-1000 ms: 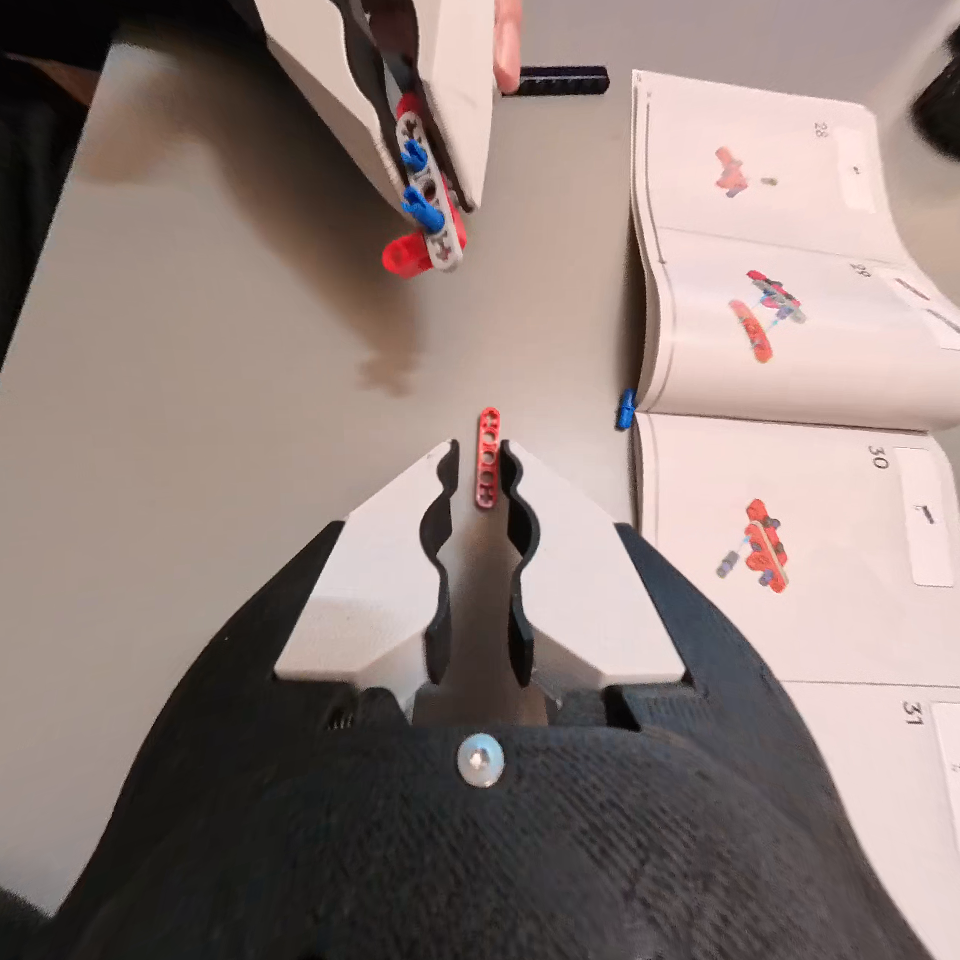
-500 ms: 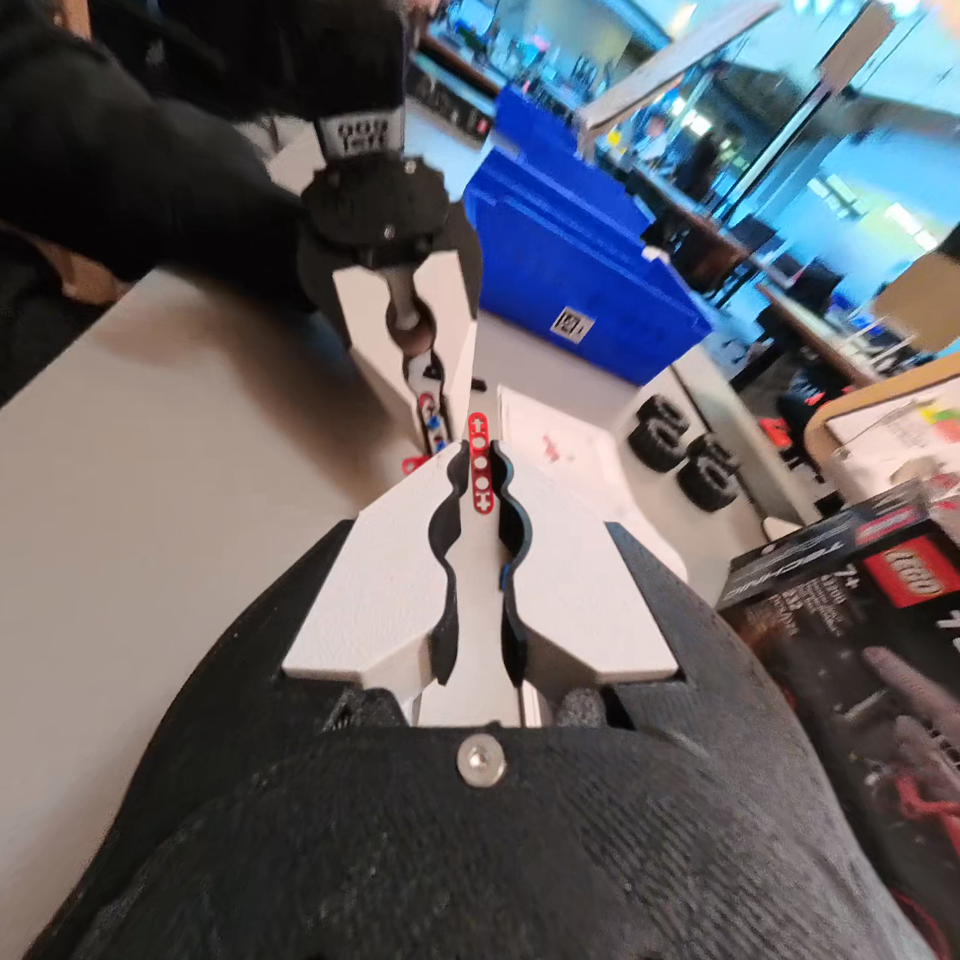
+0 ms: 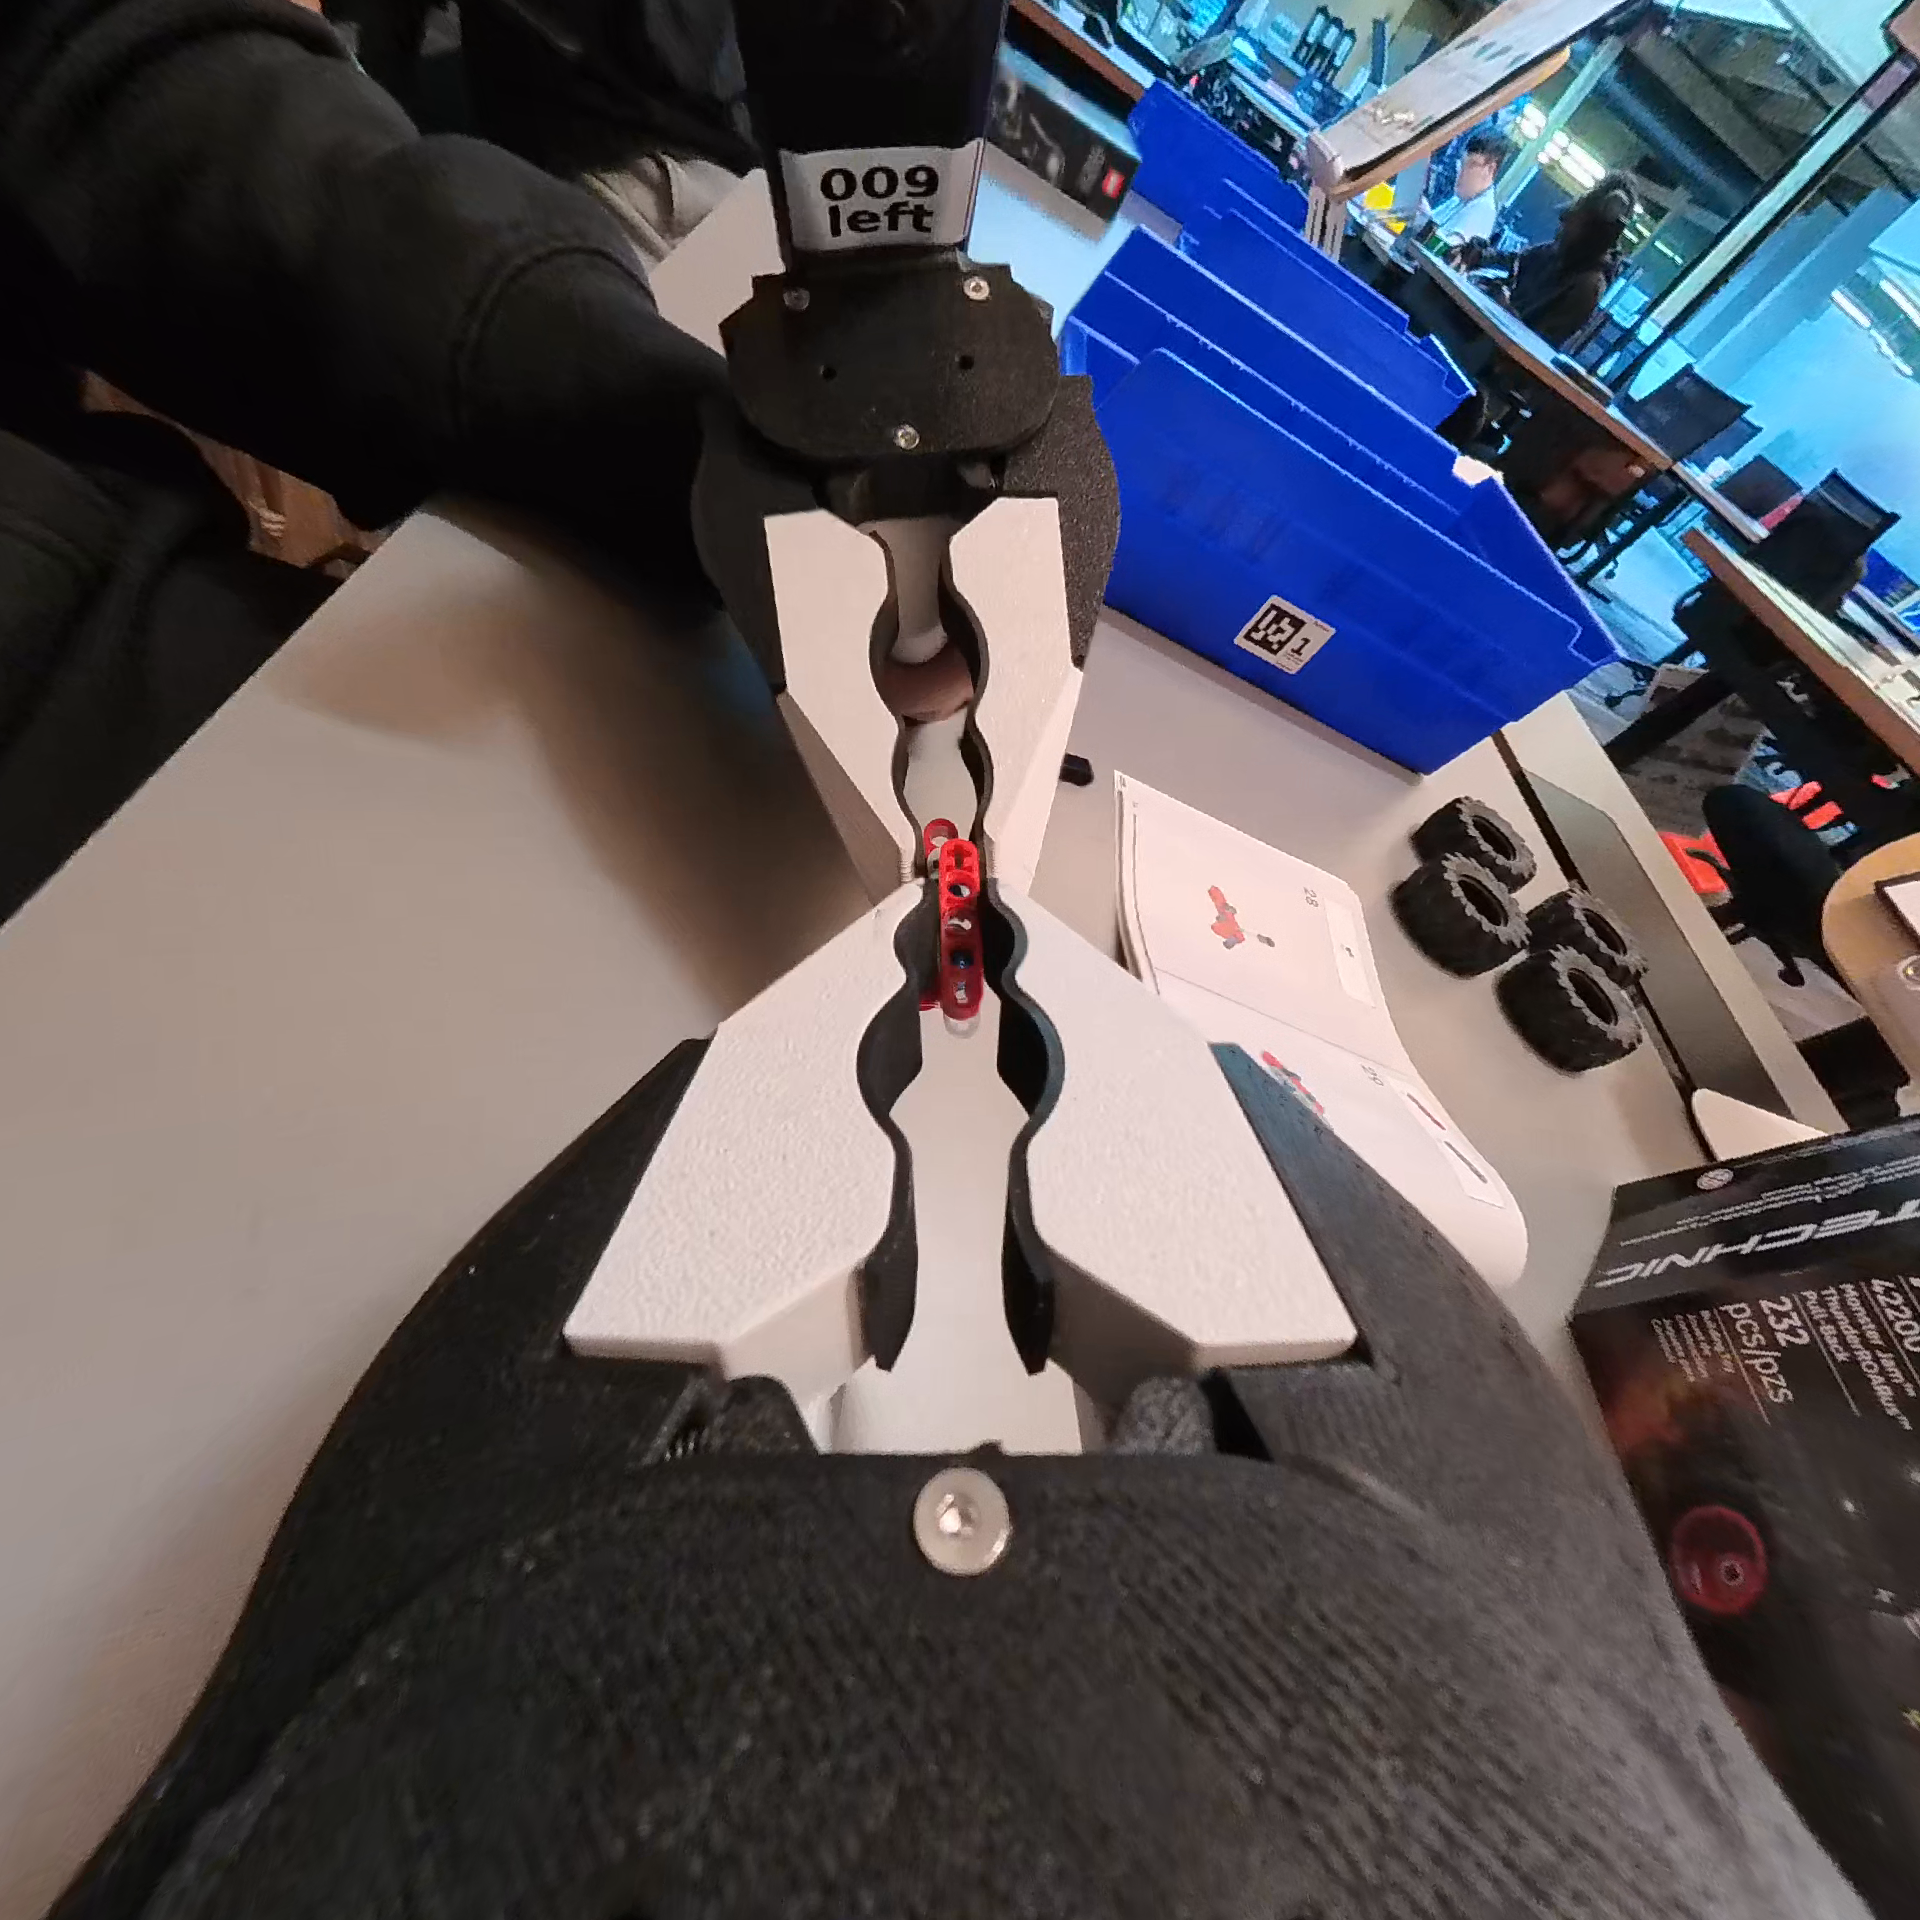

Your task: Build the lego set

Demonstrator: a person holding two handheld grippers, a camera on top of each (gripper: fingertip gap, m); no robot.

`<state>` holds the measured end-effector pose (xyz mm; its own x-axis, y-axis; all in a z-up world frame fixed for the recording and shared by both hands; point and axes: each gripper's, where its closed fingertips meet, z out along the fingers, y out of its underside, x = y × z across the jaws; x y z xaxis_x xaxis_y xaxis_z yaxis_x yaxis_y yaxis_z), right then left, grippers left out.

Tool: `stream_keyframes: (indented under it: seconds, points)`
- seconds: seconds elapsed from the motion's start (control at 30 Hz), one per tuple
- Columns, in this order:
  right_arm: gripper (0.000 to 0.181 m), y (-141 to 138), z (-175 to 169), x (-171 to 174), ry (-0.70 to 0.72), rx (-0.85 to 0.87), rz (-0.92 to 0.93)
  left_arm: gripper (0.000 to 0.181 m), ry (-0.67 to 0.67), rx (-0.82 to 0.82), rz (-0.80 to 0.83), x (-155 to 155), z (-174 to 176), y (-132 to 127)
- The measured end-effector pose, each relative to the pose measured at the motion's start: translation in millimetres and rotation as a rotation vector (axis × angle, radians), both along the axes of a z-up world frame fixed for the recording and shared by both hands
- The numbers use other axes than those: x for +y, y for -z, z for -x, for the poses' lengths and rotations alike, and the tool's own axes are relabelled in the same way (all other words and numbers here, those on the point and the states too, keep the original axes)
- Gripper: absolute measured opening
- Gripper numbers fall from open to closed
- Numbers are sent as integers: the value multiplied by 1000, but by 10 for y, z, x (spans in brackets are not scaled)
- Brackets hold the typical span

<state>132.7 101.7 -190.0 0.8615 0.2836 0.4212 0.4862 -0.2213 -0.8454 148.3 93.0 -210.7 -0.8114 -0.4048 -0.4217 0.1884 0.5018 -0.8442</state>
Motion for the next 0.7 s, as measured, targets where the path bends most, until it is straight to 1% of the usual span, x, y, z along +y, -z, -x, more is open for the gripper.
stream_keyframes:
  seconds: [0.13, 0.3, 0.4, 0.53, 0.6, 0.7]
  points:
    - [5, -83, 54, -16, -39, 59, -42, 7, 42, 26, 66, -30, 54, -76]
    - [5, -281, 162, -43, -113, 209, -132, 7, 124, 62, 208, -89, 163, -256]
    - [5, -306, 187, -52, -133, 249, -141, 7, 144, 83, 232, -101, 193, -281]
    - [5, -427, 186, -49, -143, 351, -197, 7, 157, 114, 315, -110, 206, -377]
    - [4, -479, 171, -37, -131, 362, -229, 7, 159, 135, 355, -105, 204, -418]
    - [4, -480, 163, -36, -124, 356, -231, 7, 154, 141, 359, -101, 196, -418]
